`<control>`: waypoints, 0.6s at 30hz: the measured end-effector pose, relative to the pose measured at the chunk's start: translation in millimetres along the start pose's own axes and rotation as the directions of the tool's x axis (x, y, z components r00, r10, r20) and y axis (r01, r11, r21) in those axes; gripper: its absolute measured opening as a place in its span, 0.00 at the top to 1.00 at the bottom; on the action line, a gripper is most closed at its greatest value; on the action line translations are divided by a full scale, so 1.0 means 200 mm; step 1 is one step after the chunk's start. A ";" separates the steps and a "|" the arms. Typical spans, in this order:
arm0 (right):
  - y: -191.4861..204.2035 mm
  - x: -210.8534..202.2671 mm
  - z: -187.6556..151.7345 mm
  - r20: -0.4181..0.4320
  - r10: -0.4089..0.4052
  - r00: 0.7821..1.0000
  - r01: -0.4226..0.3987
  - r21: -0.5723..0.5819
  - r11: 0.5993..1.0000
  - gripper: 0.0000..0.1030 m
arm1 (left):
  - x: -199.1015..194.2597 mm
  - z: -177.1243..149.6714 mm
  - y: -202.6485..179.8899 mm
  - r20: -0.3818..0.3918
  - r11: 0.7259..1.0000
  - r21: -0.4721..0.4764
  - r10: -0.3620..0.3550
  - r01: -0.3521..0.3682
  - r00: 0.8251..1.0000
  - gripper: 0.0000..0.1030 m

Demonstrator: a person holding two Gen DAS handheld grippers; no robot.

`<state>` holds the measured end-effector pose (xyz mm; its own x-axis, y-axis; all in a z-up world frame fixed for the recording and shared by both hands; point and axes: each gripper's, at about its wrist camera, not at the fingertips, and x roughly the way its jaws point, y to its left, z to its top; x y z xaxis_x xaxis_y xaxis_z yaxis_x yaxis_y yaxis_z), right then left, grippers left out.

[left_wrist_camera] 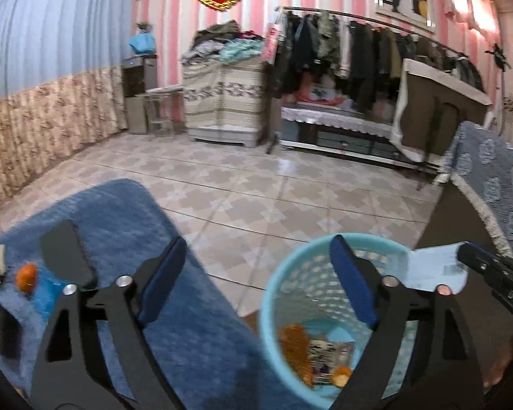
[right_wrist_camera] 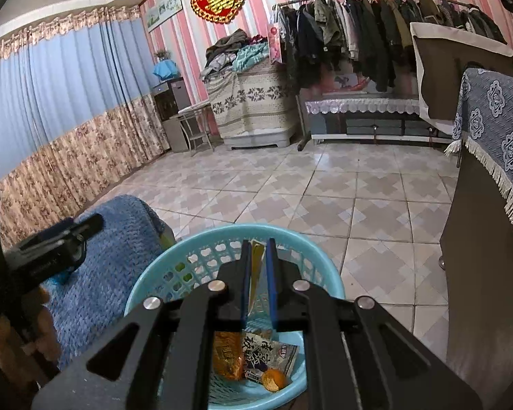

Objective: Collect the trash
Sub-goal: 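Open the right tool to drop the white paper box into the wastebasket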

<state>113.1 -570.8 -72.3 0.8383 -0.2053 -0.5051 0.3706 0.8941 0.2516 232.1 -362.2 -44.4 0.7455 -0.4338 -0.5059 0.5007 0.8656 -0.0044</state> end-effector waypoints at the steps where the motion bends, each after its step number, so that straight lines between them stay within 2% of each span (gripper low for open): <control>1: 0.00 0.01 -0.01 -0.010 -0.003 1.000 0.003 -0.003 1.000 0.91 | -0.01 0.00 0.02 0.004 1.000 -0.001 0.022 -0.022 1.000 0.13; 6: 0.04 0.07 -0.02 -0.047 -0.010 0.999 0.009 -0.031 0.999 0.91 | -0.05 -0.01 0.11 0.001 0.999 -0.019 0.048 -0.048 0.999 0.11; 11: 0.09 0.11 -0.03 -0.065 -0.054 0.996 0.049 -0.073 0.996 0.89 | -0.10 -0.04 0.16 0.003 0.998 -0.022 0.059 -0.059 0.998 0.09; 12: 0.09 0.12 -0.03 -0.075 -0.070 0.995 0.064 -0.084 0.994 0.85 | -0.11 -0.04 0.17 0.007 0.998 -0.021 0.062 -0.062 0.998 0.09; 15: 0.11 0.15 -0.04 -0.097 -0.080 0.992 0.071 -0.091 0.993 0.50 | -0.15 -0.06 0.20 0.011 0.997 -0.023 0.070 -0.070 0.997 0.09; 17: 0.11 0.15 -0.04 -0.099 -0.080 0.992 0.071 -0.094 0.993 0.48 | -0.17 -0.06 0.23 0.012 0.997 -0.028 0.073 -0.073 0.997 0.09; 18: 0.12 0.16 -0.04 -0.100 -0.088 0.991 0.077 -0.101 0.992 0.44 | -0.18 -0.07 0.24 0.013 0.997 -0.030 0.076 -0.076 0.997 0.09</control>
<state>145.1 -553.0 -88.2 0.7582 -0.2418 -0.6055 0.3921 0.9111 0.1271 222.8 -301.3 -37.8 0.7872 -0.3701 -0.4934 0.4294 0.9031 0.0077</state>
